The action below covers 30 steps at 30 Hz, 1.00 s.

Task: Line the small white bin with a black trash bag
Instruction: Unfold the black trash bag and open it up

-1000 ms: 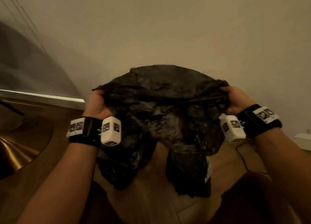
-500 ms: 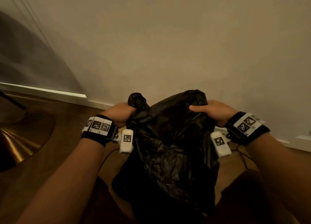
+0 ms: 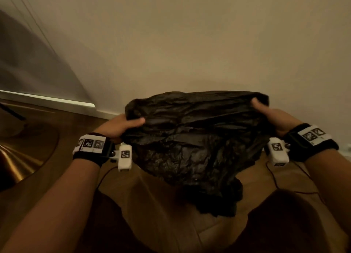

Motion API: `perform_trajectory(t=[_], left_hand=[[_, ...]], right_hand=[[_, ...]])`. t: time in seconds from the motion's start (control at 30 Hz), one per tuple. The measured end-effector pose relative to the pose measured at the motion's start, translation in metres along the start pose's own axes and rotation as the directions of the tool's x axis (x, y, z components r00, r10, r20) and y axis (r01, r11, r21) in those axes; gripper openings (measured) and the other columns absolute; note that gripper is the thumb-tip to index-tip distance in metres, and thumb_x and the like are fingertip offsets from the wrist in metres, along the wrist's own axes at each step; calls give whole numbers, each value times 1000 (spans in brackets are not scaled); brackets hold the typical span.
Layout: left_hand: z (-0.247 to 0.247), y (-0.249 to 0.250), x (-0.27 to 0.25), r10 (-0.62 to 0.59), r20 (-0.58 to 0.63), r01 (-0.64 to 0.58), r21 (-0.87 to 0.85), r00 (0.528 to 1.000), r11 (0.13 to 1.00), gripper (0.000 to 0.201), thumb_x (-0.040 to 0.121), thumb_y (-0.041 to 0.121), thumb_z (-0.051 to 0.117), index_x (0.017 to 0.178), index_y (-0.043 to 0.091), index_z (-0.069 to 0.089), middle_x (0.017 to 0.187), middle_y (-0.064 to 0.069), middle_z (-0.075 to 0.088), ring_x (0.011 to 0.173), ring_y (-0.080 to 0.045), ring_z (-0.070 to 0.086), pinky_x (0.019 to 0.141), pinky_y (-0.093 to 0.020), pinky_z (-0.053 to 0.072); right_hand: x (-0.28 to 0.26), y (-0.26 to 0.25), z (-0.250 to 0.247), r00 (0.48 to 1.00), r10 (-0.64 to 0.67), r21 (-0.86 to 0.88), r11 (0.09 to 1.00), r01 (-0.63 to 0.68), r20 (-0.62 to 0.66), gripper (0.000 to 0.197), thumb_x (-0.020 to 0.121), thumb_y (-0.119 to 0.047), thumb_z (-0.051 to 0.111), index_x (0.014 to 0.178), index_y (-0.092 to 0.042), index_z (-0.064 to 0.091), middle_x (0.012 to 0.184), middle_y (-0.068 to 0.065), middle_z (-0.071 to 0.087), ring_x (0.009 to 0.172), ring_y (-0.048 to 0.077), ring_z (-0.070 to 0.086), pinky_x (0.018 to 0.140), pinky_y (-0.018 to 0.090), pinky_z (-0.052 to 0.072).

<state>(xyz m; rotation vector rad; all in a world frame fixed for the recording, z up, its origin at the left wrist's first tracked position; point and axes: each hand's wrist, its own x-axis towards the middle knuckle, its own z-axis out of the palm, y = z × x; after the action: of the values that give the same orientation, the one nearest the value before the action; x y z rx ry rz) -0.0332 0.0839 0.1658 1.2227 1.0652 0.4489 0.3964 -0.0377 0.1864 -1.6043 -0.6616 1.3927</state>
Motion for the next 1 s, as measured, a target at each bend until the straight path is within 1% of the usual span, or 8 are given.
perform_trajectory(t=[0.1, 0.17, 0.3, 0.5, 0.63, 0.77, 0.9, 1.0], left_hand=[[2, -6, 7, -69, -59, 89, 471, 996, 877, 59, 69, 44, 84, 120, 19, 67, 115, 0, 72, 106, -20, 68, 100, -38, 49], [0, -16, 12, -117, -88, 138, 283, 989, 949, 50, 74, 39, 80, 115, 13, 70, 114, -7, 73, 105, -25, 69, 101, -43, 49], [1, -25, 11, -118, -102, 89, -254, 988, 963, 32, 99, 21, 51, 124, 4, 60, 117, -13, 71, 102, -27, 71, 85, -39, 56], [5, -22, 9, -56, -224, -7, -270, 973, 963, 35, 92, 27, 64, 119, 5, 64, 119, -15, 70, 102, -28, 70, 91, -42, 53], [19, -9, 4, 119, -88, -117, 33, 989, 993, 38, 83, 16, 71, 120, 16, 65, 117, -3, 72, 107, -19, 69, 91, -33, 53], [37, 9, 5, 272, -12, -247, 384, 962, 890, 41, 82, 13, 77, 118, 27, 63, 111, 15, 70, 99, 3, 67, 85, -17, 51], [53, 16, 10, 341, 125, -359, 465, 932, 809, 40, 82, 15, 78, 120, 14, 67, 114, 4, 72, 107, -9, 67, 96, -27, 50], [62, 20, 9, 420, 154, -448, 335, 894, 829, 35, 83, 11, 76, 116, 6, 67, 113, -5, 73, 106, -18, 69, 92, -30, 55]], right_hand=[[-3, 17, 22, 977, 86, -394, 919, -2, 194, 21, 92, -26, 63, 113, -23, 64, 103, -6, 75, 89, 15, 74, 68, 26, 59], [5, 29, 27, 969, 92, -460, 888, 25, 229, 34, 90, -22, 68, 123, -28, 61, 116, -6, 71, 103, 18, 70, 80, 28, 56], [20, 38, 18, 994, 50, -117, 992, -38, 100, 31, 95, -28, 61, 122, -13, 64, 113, 8, 74, 98, 27, 72, 76, 36, 58], [46, 43, 4, 976, -92, -252, 967, 41, -195, 53, 89, -48, 65, 122, -6, 64, 122, 17, 67, 101, 33, 67, 89, 46, 54], [58, 46, 11, 893, -441, -785, 583, 209, -90, 102, 69, -69, 69, 149, -19, 31, 149, 10, 42, 133, 32, 44, 110, 51, 40], [36, 30, 62, 666, -740, -942, 146, 303, 100, 129, 64, -70, 73, 156, -17, -1, 163, 17, 0, 150, 38, 5, 120, 54, 16], [27, 25, 121, 674, -600, -884, -128, 449, 430, 137, 62, -69, 77, 156, -22, -11, 165, 9, -13, 151, 37, -9, 119, 62, 3], [49, 29, 150, 720, -470, -849, -140, 510, 511, 121, 70, -63, 73, 157, -24, -1, 162, 10, 20, 151, 33, 12, 119, 59, 6]])
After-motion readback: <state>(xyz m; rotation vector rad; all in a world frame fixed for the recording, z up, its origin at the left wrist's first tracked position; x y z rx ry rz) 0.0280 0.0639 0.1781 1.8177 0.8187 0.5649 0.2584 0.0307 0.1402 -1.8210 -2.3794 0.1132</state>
